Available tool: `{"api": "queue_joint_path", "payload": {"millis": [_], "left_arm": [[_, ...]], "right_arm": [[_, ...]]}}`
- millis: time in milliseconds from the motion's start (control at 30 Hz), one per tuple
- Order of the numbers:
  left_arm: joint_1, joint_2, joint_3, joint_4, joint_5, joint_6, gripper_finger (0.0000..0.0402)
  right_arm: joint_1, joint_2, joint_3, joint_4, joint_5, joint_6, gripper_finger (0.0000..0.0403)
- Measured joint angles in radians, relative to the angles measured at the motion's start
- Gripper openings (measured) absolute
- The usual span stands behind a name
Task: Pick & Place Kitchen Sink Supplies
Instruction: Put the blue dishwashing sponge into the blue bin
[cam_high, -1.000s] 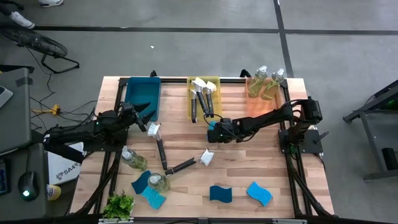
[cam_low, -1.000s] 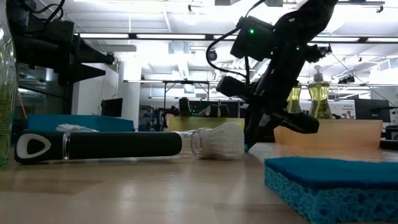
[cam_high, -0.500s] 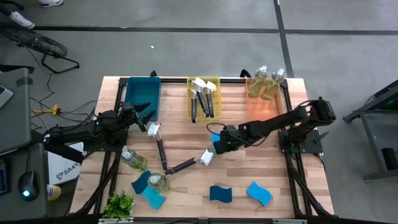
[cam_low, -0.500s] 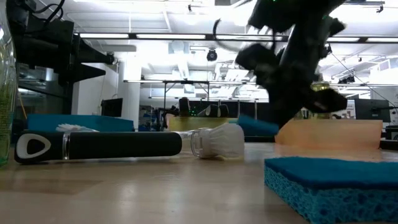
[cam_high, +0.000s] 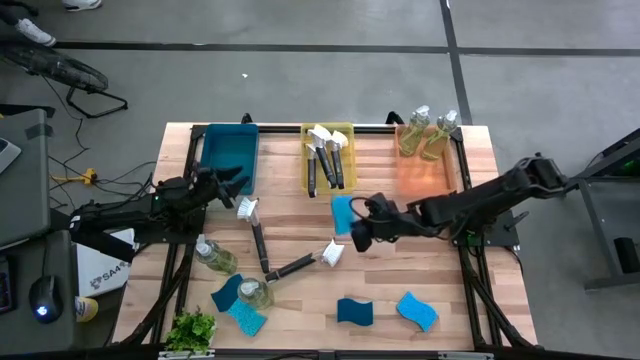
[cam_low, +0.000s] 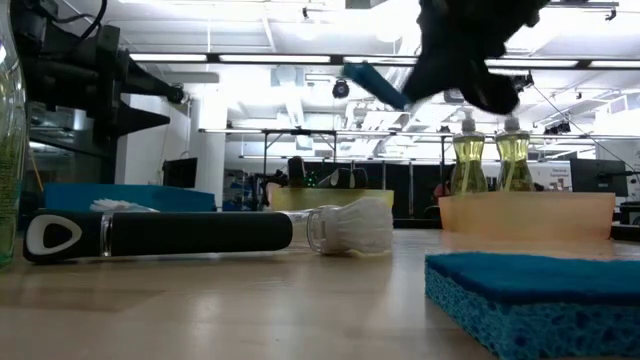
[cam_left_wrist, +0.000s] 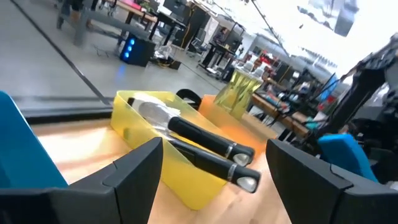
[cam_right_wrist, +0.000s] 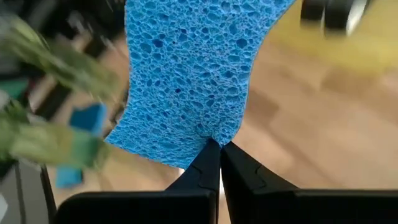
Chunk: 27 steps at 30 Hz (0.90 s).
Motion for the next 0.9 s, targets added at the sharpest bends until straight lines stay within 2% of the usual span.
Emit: {"api": "queue_joint_path", "payload": {"millis": [200,700,800,900], "left_arm": [[0.0,0.0,0.0,0.004,0.0,-0.169,0.028],[0.0,0.0,0.0,-0.001,0.031,-0.259,0.028],[0.0,0.0,0.0,-0.002,0.08,-0.258,0.028],[0.0,0.0,0.0,0.027,0.174,-0.233,0.028]], "right_arm": [[-0.014,-0.021,0.0,0.1,0.112,-0.103,0.0],[-0.087,-0.021,0.001,0.281,0.101,-0.295,0.0],[-0.095,-0.021,0.001,0.287,0.097,-0.311,0.0],[-0.101,-0.021,0.001,0.292,0.099,-0.316,0.0]]}}
